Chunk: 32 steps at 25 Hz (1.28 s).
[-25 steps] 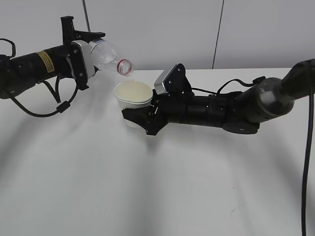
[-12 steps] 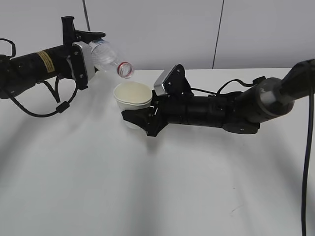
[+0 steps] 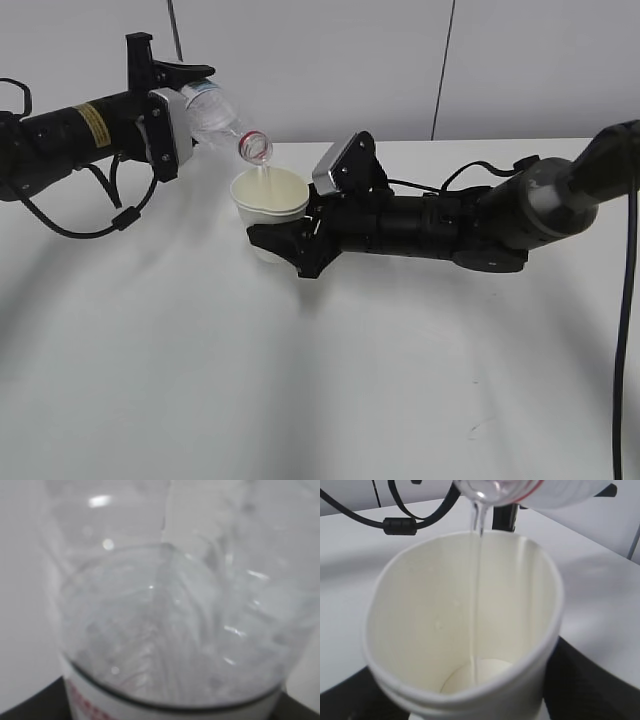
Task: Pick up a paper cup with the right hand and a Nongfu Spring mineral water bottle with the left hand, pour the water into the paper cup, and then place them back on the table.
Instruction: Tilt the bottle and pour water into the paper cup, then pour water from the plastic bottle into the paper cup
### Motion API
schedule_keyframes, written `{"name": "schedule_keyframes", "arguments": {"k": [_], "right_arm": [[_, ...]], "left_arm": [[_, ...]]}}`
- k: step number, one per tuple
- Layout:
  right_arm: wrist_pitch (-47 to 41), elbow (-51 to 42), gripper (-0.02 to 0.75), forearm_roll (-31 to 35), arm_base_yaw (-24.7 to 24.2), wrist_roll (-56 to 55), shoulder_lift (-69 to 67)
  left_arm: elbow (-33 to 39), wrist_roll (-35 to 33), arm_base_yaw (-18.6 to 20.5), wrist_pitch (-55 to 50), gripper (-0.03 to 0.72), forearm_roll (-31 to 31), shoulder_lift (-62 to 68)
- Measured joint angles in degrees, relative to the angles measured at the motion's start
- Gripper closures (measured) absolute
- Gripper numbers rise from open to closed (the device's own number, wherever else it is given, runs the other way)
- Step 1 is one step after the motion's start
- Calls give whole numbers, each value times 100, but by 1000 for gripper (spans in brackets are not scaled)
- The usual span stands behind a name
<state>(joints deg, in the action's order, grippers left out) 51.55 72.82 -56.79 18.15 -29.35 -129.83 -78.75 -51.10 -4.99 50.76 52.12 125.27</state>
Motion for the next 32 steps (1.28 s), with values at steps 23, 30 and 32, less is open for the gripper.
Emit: {"name": "schedule_keyframes", "arguments": {"k": [23,30,32], "right_arm": [[0,0,225,-13,0,4,0],[0,0,225,-13,0,4,0],[0,0,225,-13,0,4,0]], "left_arm": [[0,-247,0,42,290,-72,0],[0,-384,0,48,290,-158,0],[0,-396,0,48,290,-163,0]]}}
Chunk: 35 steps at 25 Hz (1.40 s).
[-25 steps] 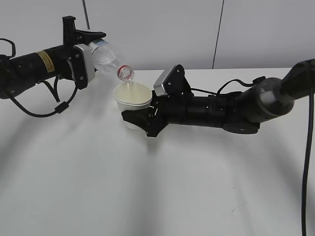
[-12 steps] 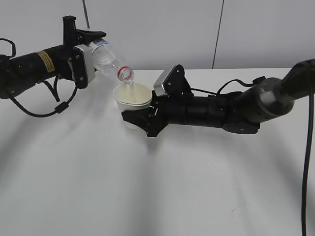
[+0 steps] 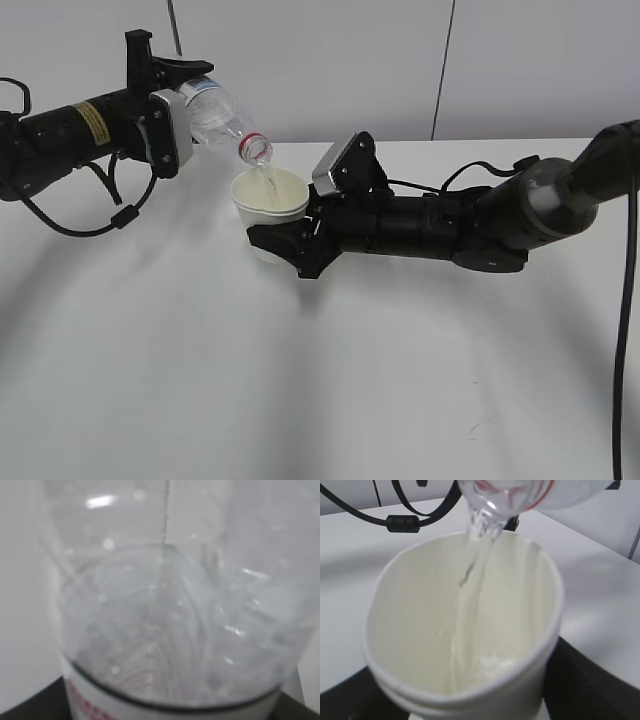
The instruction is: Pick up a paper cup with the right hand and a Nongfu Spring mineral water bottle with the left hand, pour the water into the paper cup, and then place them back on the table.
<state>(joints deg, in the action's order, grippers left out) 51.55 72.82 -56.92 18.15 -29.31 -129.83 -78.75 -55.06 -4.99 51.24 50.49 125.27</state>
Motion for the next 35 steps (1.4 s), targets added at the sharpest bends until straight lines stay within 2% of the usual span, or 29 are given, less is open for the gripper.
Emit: {"name": "schedule_keyframes", "arguments": {"k": [35], "right_arm": [[-31,0,225,-4,0,0,-33]], "left_arm": [[0,-95,0,35,290,-42,0]]}}
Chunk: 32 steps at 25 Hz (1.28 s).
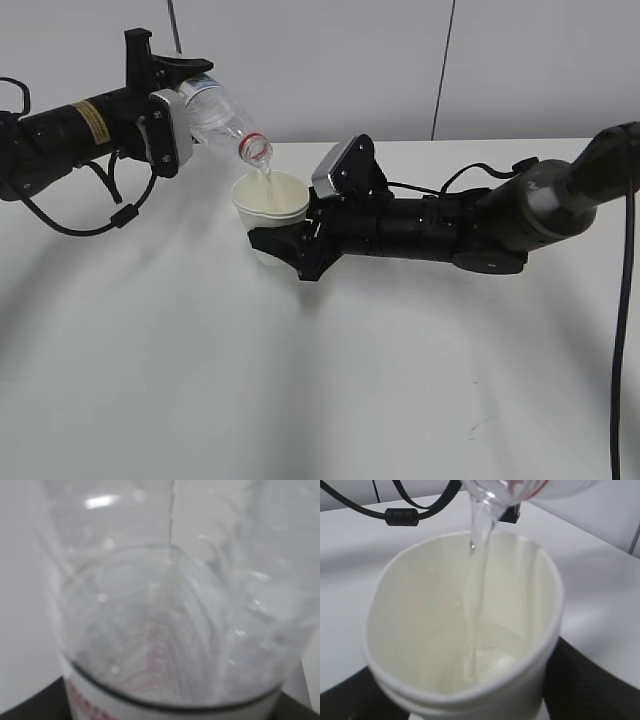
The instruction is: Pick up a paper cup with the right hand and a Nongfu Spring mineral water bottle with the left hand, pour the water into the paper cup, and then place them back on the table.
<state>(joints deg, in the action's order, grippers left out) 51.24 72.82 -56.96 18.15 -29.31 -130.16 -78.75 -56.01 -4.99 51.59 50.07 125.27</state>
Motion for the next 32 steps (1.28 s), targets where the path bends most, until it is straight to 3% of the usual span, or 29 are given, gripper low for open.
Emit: {"name": "schedule_keyframes", "arguments": {"k": [27,32], "right_arm": [[0,0,225,-9,0,0,0],[-13,0,225,59,0,0,0]], "left_arm": [[0,-65,0,-18,290,-31,0],[0,367,0,-92,290,-38,0]]}}
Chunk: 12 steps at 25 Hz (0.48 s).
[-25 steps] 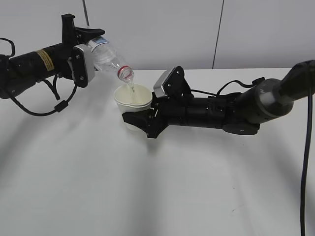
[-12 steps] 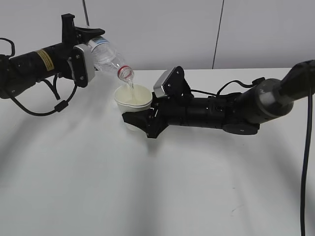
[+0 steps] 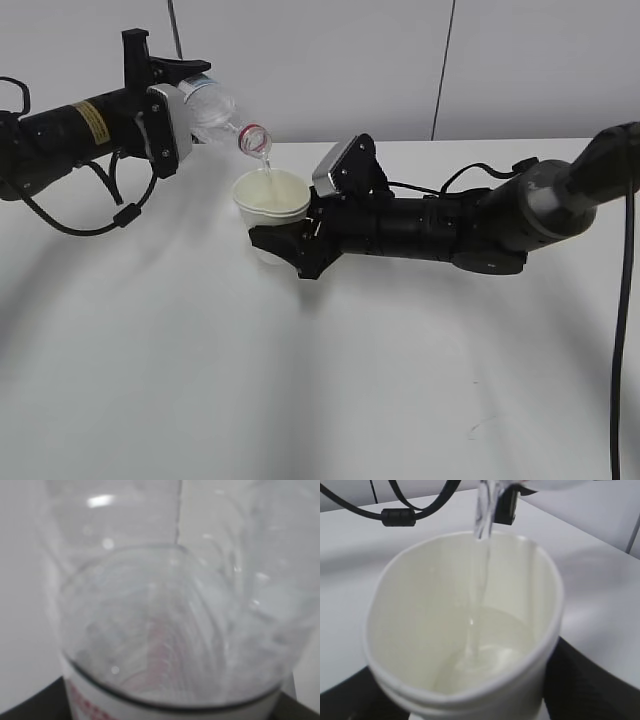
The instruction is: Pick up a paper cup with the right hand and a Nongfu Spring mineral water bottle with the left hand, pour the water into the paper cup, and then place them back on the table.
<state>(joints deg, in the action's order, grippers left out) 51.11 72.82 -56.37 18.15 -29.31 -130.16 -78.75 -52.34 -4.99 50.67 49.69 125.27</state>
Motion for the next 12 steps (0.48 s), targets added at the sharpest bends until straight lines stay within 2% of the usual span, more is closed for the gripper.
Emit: {"name": "schedule_keyframes", "arguments": {"k": [6,12], "right_arm": [[0,0,225,138,0,0,0],[-11,0,225,400,0,9,0]], "left_arm": [[0,645,0,0,290,-3,0],[134,1864,0,0,290,-24,0]]}}
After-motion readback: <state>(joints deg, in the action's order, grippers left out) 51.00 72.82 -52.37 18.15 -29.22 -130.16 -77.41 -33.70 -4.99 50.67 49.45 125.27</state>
